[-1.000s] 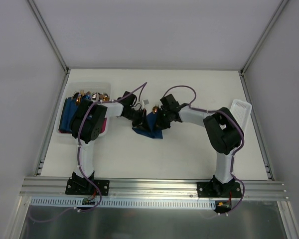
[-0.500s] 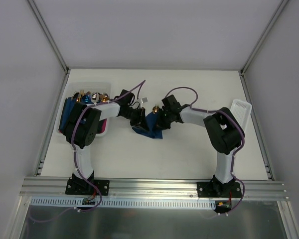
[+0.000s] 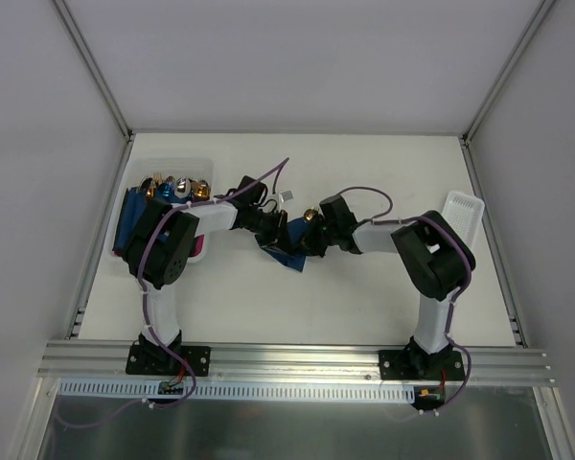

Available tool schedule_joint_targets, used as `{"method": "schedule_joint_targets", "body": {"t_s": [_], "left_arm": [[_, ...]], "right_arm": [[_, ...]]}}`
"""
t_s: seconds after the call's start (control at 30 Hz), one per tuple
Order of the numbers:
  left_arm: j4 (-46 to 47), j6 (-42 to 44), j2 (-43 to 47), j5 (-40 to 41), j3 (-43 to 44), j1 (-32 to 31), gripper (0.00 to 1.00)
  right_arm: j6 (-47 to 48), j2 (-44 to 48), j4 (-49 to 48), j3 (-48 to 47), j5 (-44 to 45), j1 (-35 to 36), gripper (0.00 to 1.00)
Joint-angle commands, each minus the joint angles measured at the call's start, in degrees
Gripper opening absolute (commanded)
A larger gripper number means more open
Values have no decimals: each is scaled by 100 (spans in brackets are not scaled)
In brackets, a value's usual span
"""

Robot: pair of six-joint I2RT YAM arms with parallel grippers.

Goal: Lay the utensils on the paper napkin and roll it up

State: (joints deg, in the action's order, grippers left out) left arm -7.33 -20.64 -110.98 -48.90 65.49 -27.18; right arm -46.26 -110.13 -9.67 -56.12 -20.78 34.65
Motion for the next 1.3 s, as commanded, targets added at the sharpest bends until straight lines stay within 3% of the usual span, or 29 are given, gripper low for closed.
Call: {"method": "schedule_joint_targets", "body": {"t_s": [0.0,0.47,0.57,0.7,0.8,1.27], "left_arm": [[232,-168,-117,47,-107,2,6],[127,-28,-539,627,-239,230,3],[4,86,-635,821,-239,231,2],[-224,271,-732,979,-186,231,1],[-365,473,-706,1137,-212,231,1],[-989,1159,-732,1120,77,213,2]], "right_arm": [[-734,-203,414,732,609,85,0],[-762,122,352,805,742,59,0],[-586,219,422,673,715,41,8],[-139,482,580,418,628,-37,27],[108,641,624,234,461,-169,31],[1558,396,1380,-760,-313,-969,30]]}}
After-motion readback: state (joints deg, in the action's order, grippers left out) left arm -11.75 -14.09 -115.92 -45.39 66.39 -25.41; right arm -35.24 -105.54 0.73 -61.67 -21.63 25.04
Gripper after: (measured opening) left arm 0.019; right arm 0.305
